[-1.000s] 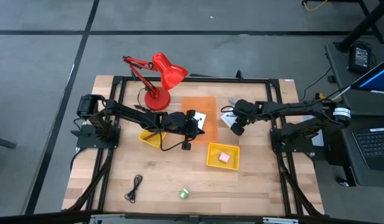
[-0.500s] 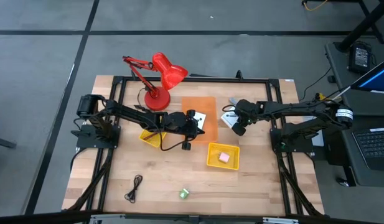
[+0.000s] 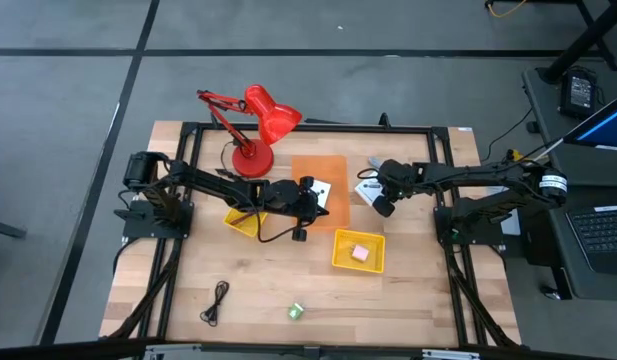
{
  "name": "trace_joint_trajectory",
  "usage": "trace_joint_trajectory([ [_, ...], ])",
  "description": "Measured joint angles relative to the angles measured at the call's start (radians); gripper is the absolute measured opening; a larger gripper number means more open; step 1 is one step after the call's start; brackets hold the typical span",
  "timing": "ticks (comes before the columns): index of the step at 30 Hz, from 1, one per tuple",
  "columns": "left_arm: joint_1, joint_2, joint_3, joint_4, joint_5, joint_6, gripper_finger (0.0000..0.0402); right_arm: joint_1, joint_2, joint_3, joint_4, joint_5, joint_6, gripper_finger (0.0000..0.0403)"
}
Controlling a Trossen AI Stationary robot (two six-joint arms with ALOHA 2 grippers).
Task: Pick and place items into bin
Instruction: Put the card reader box into the orange bin
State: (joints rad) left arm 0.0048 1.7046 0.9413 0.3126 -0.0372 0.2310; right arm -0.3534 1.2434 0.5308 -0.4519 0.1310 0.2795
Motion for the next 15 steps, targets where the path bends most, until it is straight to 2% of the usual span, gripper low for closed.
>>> trace_joint_trajectory([
  [15,0.0,0.0,0.0,0.003,0.0,0.0,0.0003,0.0,0.031,-0.089,0.145,-0.019,0.03,0.0],
])
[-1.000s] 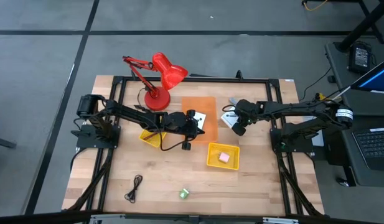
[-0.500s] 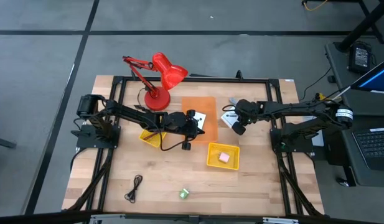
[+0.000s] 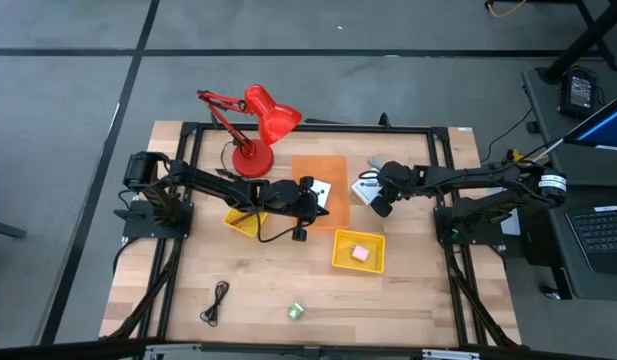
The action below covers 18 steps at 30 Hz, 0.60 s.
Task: Pick and place items into bin
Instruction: Put the card reader box into the orange bin
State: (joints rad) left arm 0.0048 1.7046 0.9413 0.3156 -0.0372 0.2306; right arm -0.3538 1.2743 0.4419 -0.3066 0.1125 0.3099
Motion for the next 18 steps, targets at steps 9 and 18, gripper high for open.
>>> trace_joint_trajectory([
  [9,0.0,0.0,0.0,0.001,0.0,-0.008,0.0004,0.001,0.001,-0.001,-0.013,-0.039,0.01,0.0],
  [18,0.003,0.0,0.0,0.013,-0.001,-0.004,0.0004,0.001,0.003,-0.002,-0.013,-0.04,0.023,0.0],
])
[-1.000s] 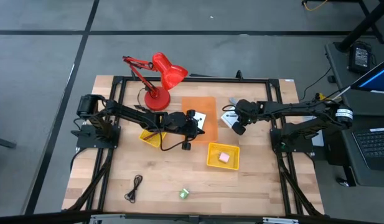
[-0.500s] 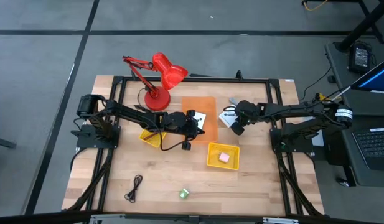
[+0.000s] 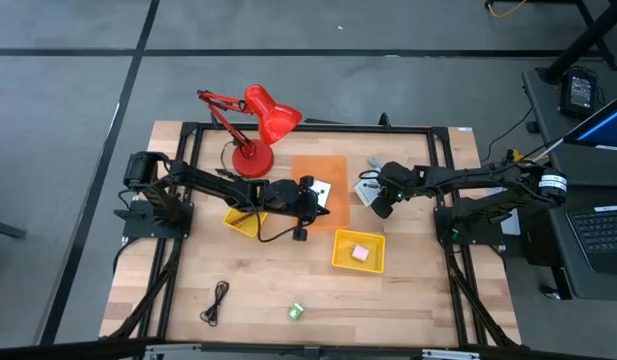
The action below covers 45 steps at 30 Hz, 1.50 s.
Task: Pick and place items into bin
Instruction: Put the card reader box into the orange bin
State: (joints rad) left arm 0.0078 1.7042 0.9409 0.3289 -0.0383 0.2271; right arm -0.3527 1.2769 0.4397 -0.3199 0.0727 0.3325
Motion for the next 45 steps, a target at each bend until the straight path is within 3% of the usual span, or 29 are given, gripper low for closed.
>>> trace_joint_trajectory([
  [6,0.055,0.0,0.008,0.066,-0.02,-0.054,0.0004,0.0,0.002,-0.001,0.01,0.0,-0.002,0.0],
  [16,0.156,0.004,0.075,0.051,0.083,-0.229,0.0033,0.0,0.002,-0.001,0.013,0.0,-0.023,0.0],
  [26,0.115,0.007,0.105,0.001,-0.038,-0.209,0.0076,0.0,0.003,-0.002,0.023,0.001,-0.023,0.0],
  [35,0.118,0.185,0.249,-0.034,0.005,-0.216,0.0079,0.0,0.004,-0.004,0.036,0.002,-0.023,0.0],
  [45,0.187,0.299,0.405,-0.147,0.084,-0.358,0.0092,0.0,0.004,-0.004,0.044,0.004,-0.049,0.0],
])
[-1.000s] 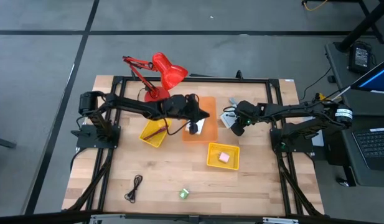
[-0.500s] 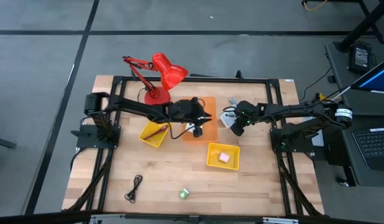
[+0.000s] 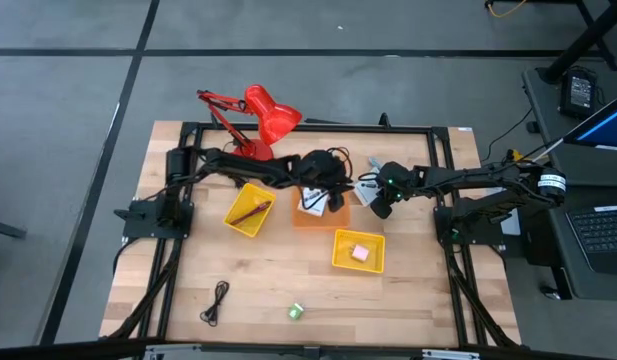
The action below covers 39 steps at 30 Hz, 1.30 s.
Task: Pick and place items into bin
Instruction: Put the card reader box into the orange bin
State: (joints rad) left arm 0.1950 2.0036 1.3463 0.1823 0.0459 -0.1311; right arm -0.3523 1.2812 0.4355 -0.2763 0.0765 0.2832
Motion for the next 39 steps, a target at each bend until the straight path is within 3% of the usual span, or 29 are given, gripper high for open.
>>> trace_joint_trajectory([
  [13,0.015,0.012,0.008,0.022,-0.003,-0.069,0.0156,0.0,-0.001,0.0,0.005,0.0,-0.005,0.0],
  [24,0.017,0.098,0.078,0.032,-0.023,-0.066,0.0154,0.0,-0.001,0.0,0.014,0.001,-0.022,0.0],
  [31,0.017,0.161,0.204,-0.144,-0.03,-0.032,0.0154,0.0,-0.001,0.0,0.017,0.001,-0.034,0.0],
  [39,0.04,0.163,0.246,-0.192,-0.028,-0.042,0.0157,0.0,-0.001,0.001,0.019,0.0,-0.053,0.0],
])
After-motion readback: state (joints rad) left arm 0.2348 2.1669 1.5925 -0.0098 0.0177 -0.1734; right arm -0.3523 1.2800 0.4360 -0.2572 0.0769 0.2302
